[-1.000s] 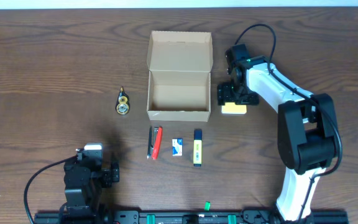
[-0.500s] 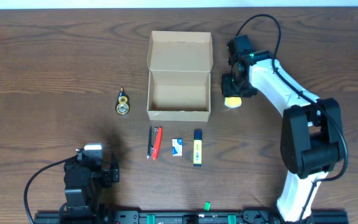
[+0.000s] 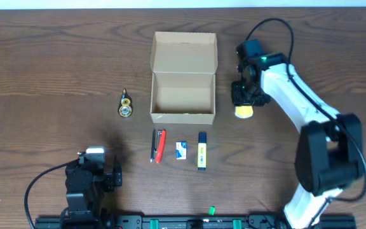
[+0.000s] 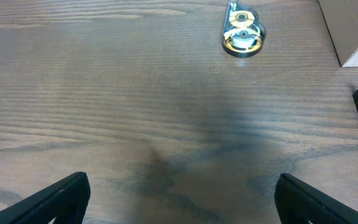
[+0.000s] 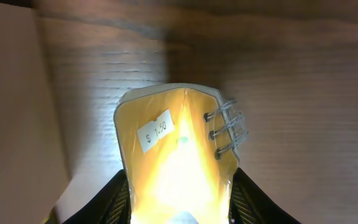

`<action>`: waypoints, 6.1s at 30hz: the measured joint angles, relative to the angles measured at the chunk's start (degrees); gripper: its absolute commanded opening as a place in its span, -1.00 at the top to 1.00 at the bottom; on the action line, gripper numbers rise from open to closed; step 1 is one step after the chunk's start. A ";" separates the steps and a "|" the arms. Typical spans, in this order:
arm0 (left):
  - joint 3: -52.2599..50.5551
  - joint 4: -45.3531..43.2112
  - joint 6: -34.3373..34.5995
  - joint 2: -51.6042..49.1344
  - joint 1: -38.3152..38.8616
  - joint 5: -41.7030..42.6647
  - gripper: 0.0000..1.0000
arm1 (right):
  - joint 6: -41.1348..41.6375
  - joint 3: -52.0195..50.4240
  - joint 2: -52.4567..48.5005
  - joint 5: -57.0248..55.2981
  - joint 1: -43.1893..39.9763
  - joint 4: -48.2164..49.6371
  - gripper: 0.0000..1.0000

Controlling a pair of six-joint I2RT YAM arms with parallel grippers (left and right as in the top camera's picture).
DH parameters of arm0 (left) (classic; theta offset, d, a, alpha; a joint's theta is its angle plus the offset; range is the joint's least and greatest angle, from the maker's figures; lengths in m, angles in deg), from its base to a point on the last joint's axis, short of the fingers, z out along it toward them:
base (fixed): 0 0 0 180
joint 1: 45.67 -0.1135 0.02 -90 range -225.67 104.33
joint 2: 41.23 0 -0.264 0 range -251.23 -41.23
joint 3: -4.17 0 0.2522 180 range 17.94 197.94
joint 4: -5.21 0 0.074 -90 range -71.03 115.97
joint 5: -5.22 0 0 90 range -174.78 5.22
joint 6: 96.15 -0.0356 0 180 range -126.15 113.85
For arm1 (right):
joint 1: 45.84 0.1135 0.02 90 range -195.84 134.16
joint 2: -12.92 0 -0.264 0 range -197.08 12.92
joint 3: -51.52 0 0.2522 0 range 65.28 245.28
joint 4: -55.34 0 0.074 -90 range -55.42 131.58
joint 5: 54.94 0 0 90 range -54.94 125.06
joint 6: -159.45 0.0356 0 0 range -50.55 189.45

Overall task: Pack container
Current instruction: 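Carry the sticky-note pad left and release it into the box, then move the right gripper to the yellow highlighter in front, then lower the right gripper and grasp the yellow highlighter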

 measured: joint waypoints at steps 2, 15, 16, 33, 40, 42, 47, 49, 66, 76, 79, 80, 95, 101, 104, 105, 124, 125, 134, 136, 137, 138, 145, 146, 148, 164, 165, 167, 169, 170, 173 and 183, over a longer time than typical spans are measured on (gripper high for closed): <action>0.00 0.02 0.00 0.00 0.00 0.00 -0.91 | -0.26 0.00 2.67 0.02 0.11 -0.22 0.21; 0.00 0.00 0.00 0.00 0.00 0.00 -0.91 | -0.48 0.46 10.16 5.07 8.17 4.11 0.13; 0.00 0.00 0.00 0.00 0.00 0.00 -0.92 | -0.48 0.79 10.16 5.20 9.25 5.18 0.13; 0.00 0.00 0.00 0.00 0.00 0.02 -0.91 | 0.02 2.78 5.64 6.86 14.08 15.85 0.15; 0.00 0.00 0.00 0.00 0.00 0.00 -0.91 | 0.15 2.78 0.33 7.52 14.62 15.74 0.13; 0.00 0.02 0.00 0.00 0.00 0.00 -0.91 | 0.20 2.78 0.24 7.56 15.08 15.78 0.12; 0.00 0.02 0.00 0.00 0.00 0.02 -0.92 | 0.26 2.78 0.22 7.56 15.63 15.74 0.00; 0.00 0.00 0.00 0.00 0.02 0.02 -0.92 | 0.44 2.78 0.22 7.52 15.63 15.67 -0.06; 0.00 0.00 0.00 0.00 0.00 0.00 -0.92 | 1.01 2.78 0.20 7.10 15.63 15.78 -0.61; 0.00 0.00 0.00 0.00 0.00 0.02 -0.92 | 0.59 2.78 0.09 7.08 15.63 15.82 -0.93; 0.00 0.00 0.00 0.00 0.00 0.00 -0.91 | 0.42 2.78 0.09 7.08 15.63 16.00 -0.94; 0.00 0.00 0.00 0.00 0.00 0.02 -0.91 | 0.35 2.78 0.09 7.08 15.63 16.28 -0.94; 0.00 0.00 0.00 0.00 0.02 0.00 -0.91 | -1.05 14.49 0.07 8.74 16.35 6.99 -0.98; 0.00 0.02 0.00 0.00 0.02 0.00 -0.92 | 3.69 16.50 2.95 4.13 16.48 -6.27 -0.99; 0.00 0.00 0.00 0.00 0.00 0.00 -0.91 | 6.10 16.52 5.99 2.64 16.68 -13.05 -0.98; 0.00 0.00 0.00 0.00 0.00 0.02 -0.91 | 6.95 16.52 7.26 1.81 17.00 -15.26 -0.99; 0.00 0.00 0.00 0.00 0.00 0.00 -0.91 | 20.90 -20.37 29.53 -5.66 28.98 -6.58 -0.99; 0.00 -0.02 0.00 0.00 0.02 0.00 -0.92 | 20.96 -22.49 31.19 -5.11 28.98 -4.68 -0.98; 0.00 0.00 0.00 0.00 0.02 0.02 -0.91 | 28.37 -37.20 33.31 -0.11 29.07 11.39 -0.98; 0.00 0.00 0.00 0.00 0.00 0.02 -0.92 | 31.56 -38.23 33.00 0.15 29.07 11.82 -0.98; 0.00 0.00 0.00 0.00 0.00 0.00 -0.91 | 33.11 -38.56 32.94 0.28 29.07 12.11 -0.98; 0.00 0.00 0.00 0.00 0.02 0.02 -0.91 | 34.69 -38.71 32.92 0.33 29.07 12.48 -0.99; 0.00 0.00 0.00 0.00 0.02 0.02 -0.91 | 42.32 -38.71 32.13 0.50 29.07 16.85 -0.97; 0.00 0.00 0.00 0.00 0.00 0.02 -0.91 | 43.41 -38.71 31.52 0.46 29.07 17.35 -0.96; 0.00 0.00 0.00 0.00 0.02 0.02 -0.92 | 45.03 -38.71 29.90 0.50 29.11 18.64 -0.97; 0.00 0.00 0.00 0.00 0.02 0.00 -0.92 | 54.31 -38.71 19.96 1.05 33.27 24.57 -0.96; 0.00 0.00 0.00 0.00 0.02 0.00 -0.91 | 55.06 -38.71 19.96 0.92 33.33 24.63 -0.95; 0.00 0.00 0.00 0.00 0.00 0.02 -0.91 | 55.95 -38.71 19.96 0.59 33.42 25.35 -0.91; 0.00 0.00 0.00 0.00 0.00 0.02 -0.91 | 56.65 -38.71 19.93 -0.02 33.42 26.27 -0.89; 0.00 0.00 0.00 0.00 0.02 0.02 -0.91 | 56.89 -38.71 19.85 -0.20 33.42 26.67 -0.89; 0.00 0.00 0.00 0.00 0.00 0.00 -0.91 | 57.44 -38.71 18.75 -0.57 33.42 28.02 -0.89; 0.00 0.00 0.00 0.00 0.02 0.02 -0.92 | 58.53 -36.74 15.96 -1.60 33.48 29.66 -0.57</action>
